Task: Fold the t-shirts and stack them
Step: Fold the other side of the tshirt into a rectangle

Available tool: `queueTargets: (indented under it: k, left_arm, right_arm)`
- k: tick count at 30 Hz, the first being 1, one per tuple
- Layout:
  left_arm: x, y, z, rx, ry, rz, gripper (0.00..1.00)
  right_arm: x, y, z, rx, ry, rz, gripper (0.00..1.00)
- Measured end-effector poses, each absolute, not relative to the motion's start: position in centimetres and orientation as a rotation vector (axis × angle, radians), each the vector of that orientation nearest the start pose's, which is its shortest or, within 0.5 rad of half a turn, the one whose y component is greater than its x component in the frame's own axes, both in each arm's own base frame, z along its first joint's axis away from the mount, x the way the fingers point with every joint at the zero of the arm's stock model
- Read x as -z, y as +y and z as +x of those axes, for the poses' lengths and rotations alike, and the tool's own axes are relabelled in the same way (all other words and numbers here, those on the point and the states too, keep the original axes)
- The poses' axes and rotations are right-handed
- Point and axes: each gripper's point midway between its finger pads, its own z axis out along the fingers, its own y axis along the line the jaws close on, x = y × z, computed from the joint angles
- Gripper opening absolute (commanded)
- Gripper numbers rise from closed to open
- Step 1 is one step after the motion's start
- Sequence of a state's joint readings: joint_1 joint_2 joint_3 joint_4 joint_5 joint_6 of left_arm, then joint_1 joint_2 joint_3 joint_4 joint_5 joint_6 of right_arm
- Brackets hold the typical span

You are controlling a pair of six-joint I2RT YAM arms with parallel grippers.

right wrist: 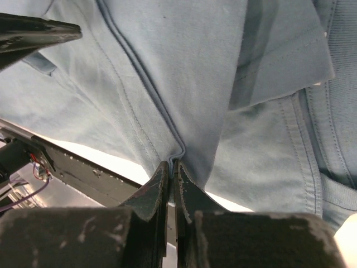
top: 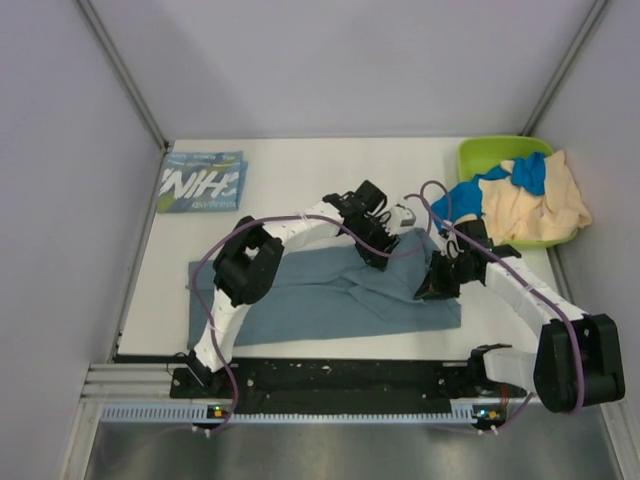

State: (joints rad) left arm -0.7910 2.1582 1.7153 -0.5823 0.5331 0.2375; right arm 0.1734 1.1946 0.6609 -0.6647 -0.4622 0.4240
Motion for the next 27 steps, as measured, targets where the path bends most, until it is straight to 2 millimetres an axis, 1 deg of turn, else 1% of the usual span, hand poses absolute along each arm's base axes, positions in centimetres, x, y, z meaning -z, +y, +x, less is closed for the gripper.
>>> queueTargets:
  k: [2, 4, 7, 9, 13, 16, 24, 27]
  left_arm:
    - [-5.1, -40.9, 29.4, 0.869, 2.228, 1.457, 0.55]
    - [-4.1, -40.6, 29.5, 0.846, 2.258, 1.451, 0.57]
    - [-3.8, -40.6, 29.7, 0.829, 2.267, 1.445, 0.56]
    - [-3.8, -40.7, 29.7, 0.831, 2.261, 1.446, 0.51]
    - [-3.5, -40.8, 29.1, 0.873, 2.257, 1.455, 0.26]
    - [-3.2, -40.8, 28.4, 0.892, 2.256, 1.474, 0.00]
    - [-3.4, -41.0, 28.4, 0.888, 2.242, 1.485, 0.00]
    - [-4.3, -40.6, 28.6, 0.877, 2.240, 1.475, 0.00]
  right_arm:
    - [-6.2, 12.7, 19.1, -0.774, 2.822, 0.244, 0.00]
    - [-6.0, 12.6, 19.1, -0.761, 2.827, 0.250, 0.00]
    - [-5.8, 12.5, 19.1, -0.749, 2.834, 0.254, 0.00]
    - [-5.6, 12.4, 19.1, -0.744, 2.836, 0.256, 0.00]
    - [-5.3, 12.2, 18.9, -0.731, 2.843, 0.261, 0.00]
    - [-5.3, 12.2, 19.0, -0.727, 2.842, 0.261, 0.00]
    - [-5.3, 12.2, 19.0, -0.723, 2.840, 0.261, 0.00]
    - [-5.4, 12.1, 19.0, -0.719, 2.837, 0.261, 0.00]
